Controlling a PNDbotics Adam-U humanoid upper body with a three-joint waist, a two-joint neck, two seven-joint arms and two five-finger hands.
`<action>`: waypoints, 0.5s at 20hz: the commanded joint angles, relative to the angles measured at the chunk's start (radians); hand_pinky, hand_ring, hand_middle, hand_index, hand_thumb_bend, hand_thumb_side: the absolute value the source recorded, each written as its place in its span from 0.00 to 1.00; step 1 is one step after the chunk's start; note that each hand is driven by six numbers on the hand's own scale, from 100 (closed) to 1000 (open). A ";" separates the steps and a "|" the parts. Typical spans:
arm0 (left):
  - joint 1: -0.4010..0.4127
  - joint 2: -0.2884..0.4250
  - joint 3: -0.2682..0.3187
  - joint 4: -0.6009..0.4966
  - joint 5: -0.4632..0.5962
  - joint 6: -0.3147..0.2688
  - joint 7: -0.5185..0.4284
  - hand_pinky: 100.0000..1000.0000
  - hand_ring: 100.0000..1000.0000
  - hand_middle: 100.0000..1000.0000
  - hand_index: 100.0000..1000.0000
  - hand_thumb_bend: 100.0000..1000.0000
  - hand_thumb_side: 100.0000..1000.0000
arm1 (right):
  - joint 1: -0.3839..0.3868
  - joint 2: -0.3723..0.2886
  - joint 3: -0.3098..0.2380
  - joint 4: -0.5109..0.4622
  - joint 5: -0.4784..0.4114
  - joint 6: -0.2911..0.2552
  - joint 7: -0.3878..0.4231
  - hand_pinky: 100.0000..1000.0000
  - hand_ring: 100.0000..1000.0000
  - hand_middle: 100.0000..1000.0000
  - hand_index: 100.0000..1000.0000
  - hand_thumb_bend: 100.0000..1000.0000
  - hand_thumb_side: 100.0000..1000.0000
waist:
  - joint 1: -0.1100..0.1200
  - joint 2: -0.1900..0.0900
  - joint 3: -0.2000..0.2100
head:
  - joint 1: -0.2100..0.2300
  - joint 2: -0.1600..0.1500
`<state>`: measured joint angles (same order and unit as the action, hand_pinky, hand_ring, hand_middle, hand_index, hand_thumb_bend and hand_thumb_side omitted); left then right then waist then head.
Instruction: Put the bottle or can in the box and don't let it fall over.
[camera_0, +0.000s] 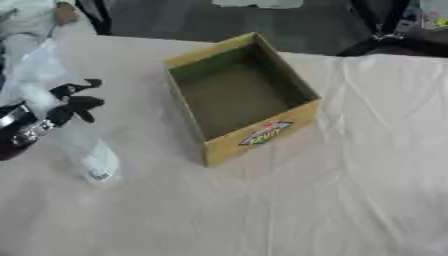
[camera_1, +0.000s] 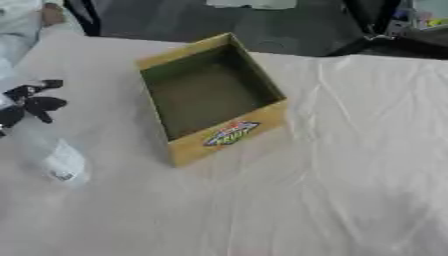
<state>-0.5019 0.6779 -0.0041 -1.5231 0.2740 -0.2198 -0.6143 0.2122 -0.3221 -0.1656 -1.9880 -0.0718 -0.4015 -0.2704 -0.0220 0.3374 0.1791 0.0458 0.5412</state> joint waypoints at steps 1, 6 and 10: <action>-0.015 0.019 0.003 -0.011 0.016 0.006 -0.005 1.00 0.89 1.00 0.58 0.13 0.74 | -0.001 -0.016 -0.008 -0.012 -0.005 0.000 0.003 0.91 1.00 1.00 0.90 0.00 0.52 | 0.002 -0.016 0.000 | 0.003 -0.011; -0.016 0.019 0.002 -0.012 0.026 0.013 -0.020 1.00 0.89 1.00 0.56 0.12 0.74 | -0.001 -0.016 -0.007 -0.012 -0.004 0.000 0.003 0.91 1.00 1.00 0.90 0.00 0.52 | 0.002 -0.015 -0.001 | 0.003 -0.012; -0.019 0.017 -0.001 -0.011 0.029 0.017 -0.028 1.00 0.86 1.00 0.53 0.11 0.74 | -0.002 -0.016 -0.007 -0.012 -0.005 0.001 0.004 0.91 1.00 1.00 0.90 0.00 0.52 | 0.003 -0.015 -0.002 | 0.004 -0.013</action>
<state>-0.5044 0.6774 -0.0094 -1.5232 0.2988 -0.2026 -0.6370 0.2118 -0.3221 -0.1656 -1.9880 -0.0718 -0.3997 -0.2684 -0.0219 0.3374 0.1785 0.0496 0.5411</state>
